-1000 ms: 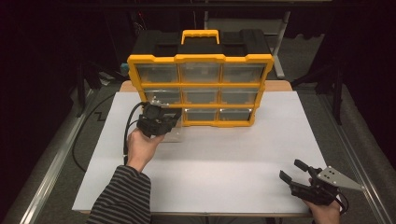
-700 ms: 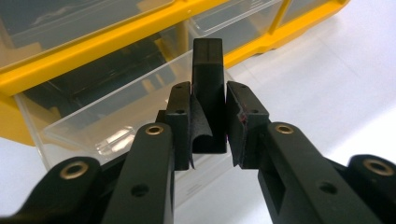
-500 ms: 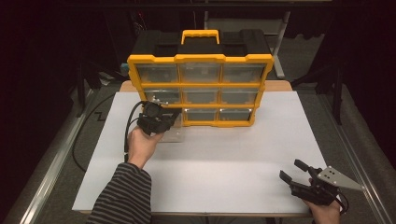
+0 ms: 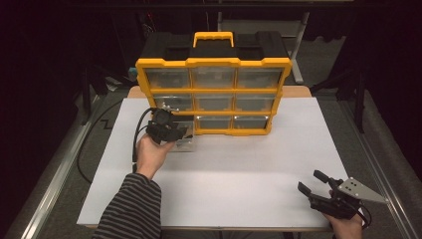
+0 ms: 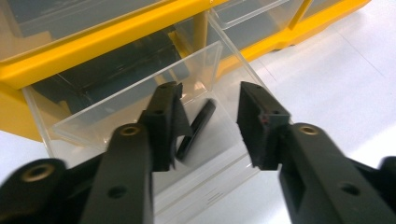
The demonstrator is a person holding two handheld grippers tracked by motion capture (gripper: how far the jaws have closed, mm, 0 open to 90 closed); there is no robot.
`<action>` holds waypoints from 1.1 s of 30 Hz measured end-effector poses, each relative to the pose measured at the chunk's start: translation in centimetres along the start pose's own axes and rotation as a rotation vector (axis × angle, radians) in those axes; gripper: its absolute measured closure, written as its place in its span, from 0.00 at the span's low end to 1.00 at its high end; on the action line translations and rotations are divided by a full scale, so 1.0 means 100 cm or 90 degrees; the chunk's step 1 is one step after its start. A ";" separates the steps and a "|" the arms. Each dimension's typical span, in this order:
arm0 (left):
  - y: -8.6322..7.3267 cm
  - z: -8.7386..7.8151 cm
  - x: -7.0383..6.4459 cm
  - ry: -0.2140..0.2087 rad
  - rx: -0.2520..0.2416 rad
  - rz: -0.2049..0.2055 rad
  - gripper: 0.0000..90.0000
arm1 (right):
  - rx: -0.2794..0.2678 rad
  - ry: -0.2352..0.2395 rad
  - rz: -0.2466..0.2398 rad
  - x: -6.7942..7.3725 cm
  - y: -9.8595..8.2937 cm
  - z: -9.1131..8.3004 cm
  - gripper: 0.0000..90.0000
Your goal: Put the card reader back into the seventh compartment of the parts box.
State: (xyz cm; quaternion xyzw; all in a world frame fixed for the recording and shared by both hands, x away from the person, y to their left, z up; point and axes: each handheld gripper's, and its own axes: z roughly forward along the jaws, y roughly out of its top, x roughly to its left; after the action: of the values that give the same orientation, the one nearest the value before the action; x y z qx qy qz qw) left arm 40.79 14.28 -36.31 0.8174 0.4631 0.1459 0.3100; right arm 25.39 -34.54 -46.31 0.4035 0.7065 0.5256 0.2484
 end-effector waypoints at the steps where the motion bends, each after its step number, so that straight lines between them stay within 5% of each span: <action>1: 0.000 0.000 0.000 -0.002 0.002 0.001 0.61 | 0.000 0.000 0.000 0.000 0.000 0.000 0.28; 11: -0.005 -0.006 -0.004 -0.003 -0.026 0.006 0.50 | 0.000 0.000 -0.001 0.000 0.000 0.000 0.28; 33: -0.012 -0.014 -0.022 -0.027 -0.039 0.029 0.47 | -0.001 0.000 -0.003 0.000 0.000 0.000 0.28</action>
State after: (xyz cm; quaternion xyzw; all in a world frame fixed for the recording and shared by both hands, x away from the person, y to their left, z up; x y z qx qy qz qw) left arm 38.08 13.39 -35.93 0.8207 0.4328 0.1498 0.3416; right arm 25.39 -34.55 -46.30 0.4015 0.7071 0.5255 0.2503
